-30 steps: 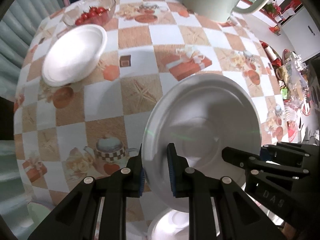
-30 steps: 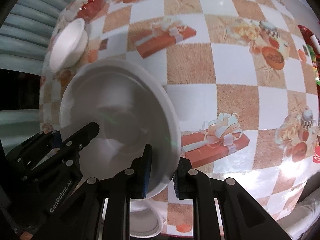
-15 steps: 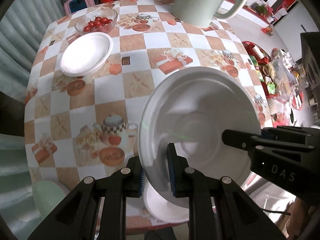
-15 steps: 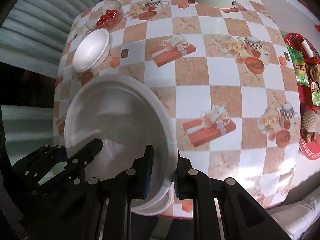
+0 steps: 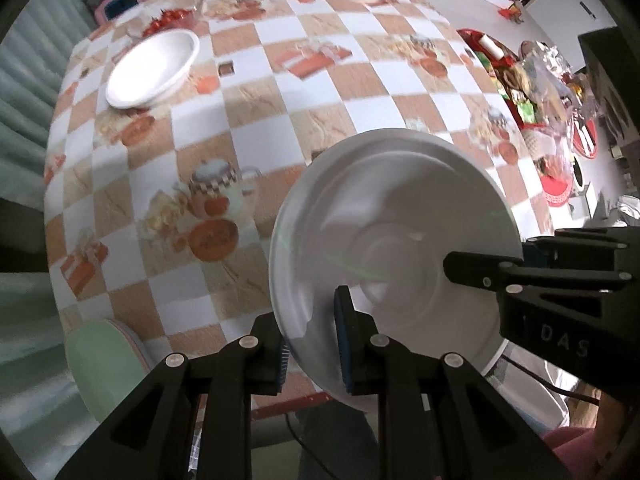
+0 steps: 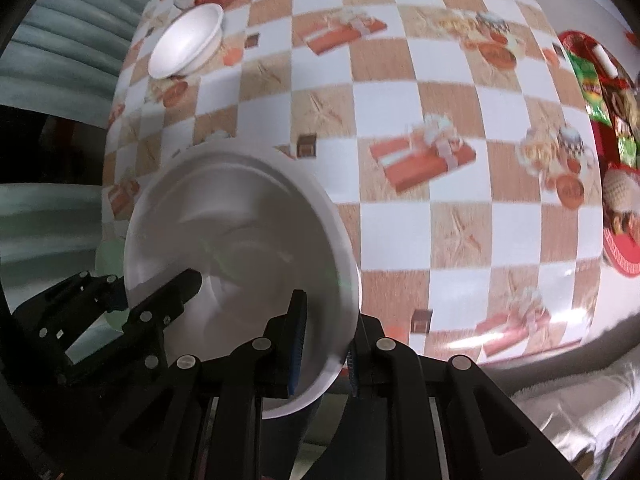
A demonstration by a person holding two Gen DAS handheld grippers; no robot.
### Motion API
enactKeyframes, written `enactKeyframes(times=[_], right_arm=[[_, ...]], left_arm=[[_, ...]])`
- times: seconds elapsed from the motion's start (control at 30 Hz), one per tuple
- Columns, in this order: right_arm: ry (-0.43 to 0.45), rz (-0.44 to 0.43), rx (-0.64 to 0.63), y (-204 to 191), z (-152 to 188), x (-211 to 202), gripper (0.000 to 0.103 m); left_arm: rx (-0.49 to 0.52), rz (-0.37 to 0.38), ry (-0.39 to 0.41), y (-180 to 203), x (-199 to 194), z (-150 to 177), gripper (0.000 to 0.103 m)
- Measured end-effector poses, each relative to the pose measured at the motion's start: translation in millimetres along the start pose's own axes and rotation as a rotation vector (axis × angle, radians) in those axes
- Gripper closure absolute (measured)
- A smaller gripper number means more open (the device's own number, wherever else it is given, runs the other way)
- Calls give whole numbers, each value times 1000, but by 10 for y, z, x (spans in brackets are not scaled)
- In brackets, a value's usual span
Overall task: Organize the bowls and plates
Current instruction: 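Lift the second white bowl with both grippers and carry it over the stack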
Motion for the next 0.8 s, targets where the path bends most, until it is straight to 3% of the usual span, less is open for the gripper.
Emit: enactKeyframes(times=[0.8], right_arm=[[-105, 20, 25, 4, 91, 484, 82]], left_arm=[[9, -2, -89, -51, 409, 113, 80]])
Point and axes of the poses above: each gripper's, at about its wrist camera, not at the fingertips, and x roughly the way its jaws point, y to its right, z to its underside, the point moved 8 cm from there along x, roughly the way its jaws point, and after that the axes turned 9 degrees about -y, right-handed, at the moved point
